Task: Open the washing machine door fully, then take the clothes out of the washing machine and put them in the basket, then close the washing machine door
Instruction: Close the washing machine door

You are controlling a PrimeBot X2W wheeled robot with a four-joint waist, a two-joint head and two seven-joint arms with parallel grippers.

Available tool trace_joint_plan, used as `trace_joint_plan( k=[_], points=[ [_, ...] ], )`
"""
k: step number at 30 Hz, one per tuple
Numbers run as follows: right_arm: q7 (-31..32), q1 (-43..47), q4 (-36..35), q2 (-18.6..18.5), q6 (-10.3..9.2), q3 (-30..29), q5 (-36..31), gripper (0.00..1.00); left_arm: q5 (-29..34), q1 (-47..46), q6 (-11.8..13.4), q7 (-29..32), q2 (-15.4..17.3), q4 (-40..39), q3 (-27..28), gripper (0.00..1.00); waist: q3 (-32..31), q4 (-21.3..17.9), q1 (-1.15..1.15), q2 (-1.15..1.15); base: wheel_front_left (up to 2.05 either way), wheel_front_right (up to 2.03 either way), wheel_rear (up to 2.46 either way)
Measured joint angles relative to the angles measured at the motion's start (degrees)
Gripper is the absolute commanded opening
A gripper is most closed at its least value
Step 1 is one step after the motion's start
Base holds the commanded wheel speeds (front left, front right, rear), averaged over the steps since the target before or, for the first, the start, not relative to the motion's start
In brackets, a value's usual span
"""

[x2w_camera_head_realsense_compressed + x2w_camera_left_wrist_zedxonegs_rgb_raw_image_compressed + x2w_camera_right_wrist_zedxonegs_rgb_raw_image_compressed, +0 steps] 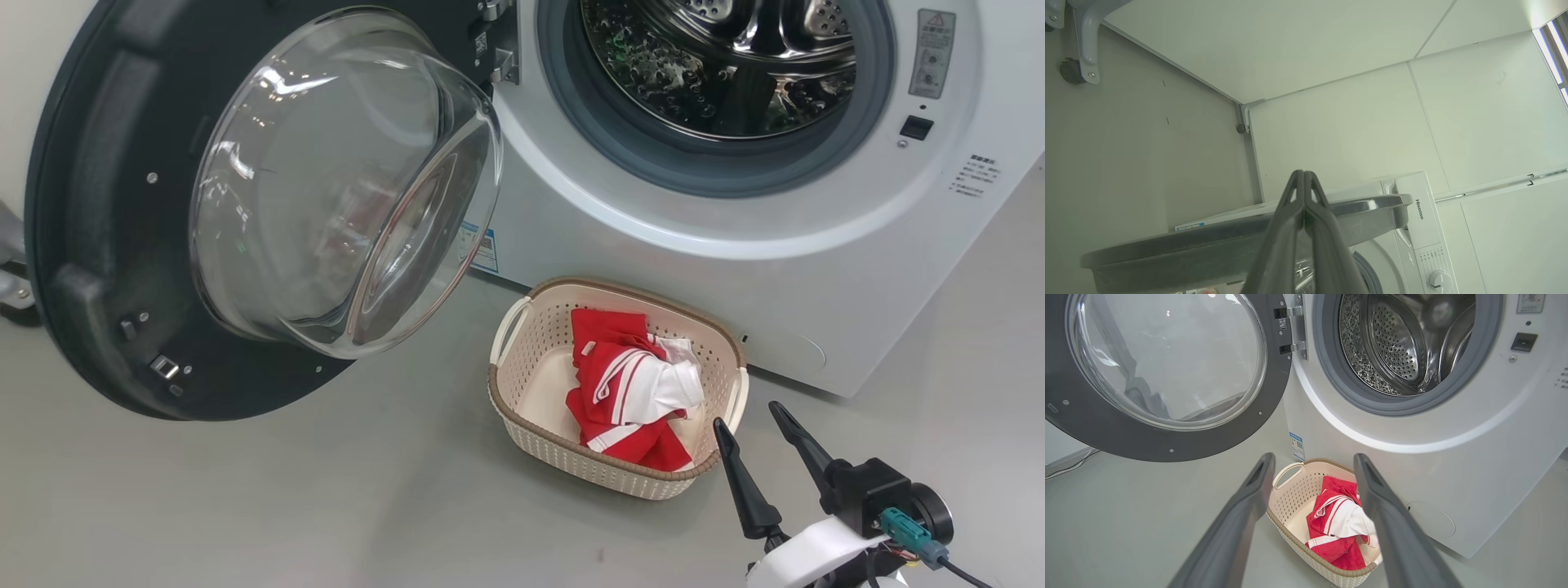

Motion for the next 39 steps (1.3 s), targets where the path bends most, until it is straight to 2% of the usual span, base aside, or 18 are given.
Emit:
trace_joint_plan(
  k=[14, 28, 34, 39],
  points=[
    [0.24, -0.99, -0.34, -0.51, 0.09, 0.23, 0.01, 1.0, -1.49, -3.93, -0.11, 4.25, 0.96, 6.01, -2.26, 0.0, 0.89, -3.32, 0.0, 0.0, 0.0, 0.0, 0.0],
    [0.24, -1.06, -0.77, -0.87, 0.01, -0.44, 0.02, 1.0, -1.48, -6.38, -2.34, 7.16, 1.77, 9.73, -4.04, 0.0, 1.47, -4.34, 0.0, 0.0, 0.0, 0.0, 0.0],
    [0.24, -1.07, -1.04, -0.9, 0.01, -0.43, 0.02, 1.0, -2.63, -6.53, -4.04, 12.13, 2.2, 9.84, -6.2, 0.0, 1.82, -4.1, 0.0, 0.0, 0.0, 0.0, 0.0],
    [0.24, -1.1, -1.26, -1.0, 0.01, -0.43, 0.02, 1.0, -6.09, -6.53, -5.01, 17.05, 1.9, 9.39, -7.24, 0.0, 2.13, -3.99, 0.0, 0.0, 0.0, 0.0, 0.0]
  ],
)
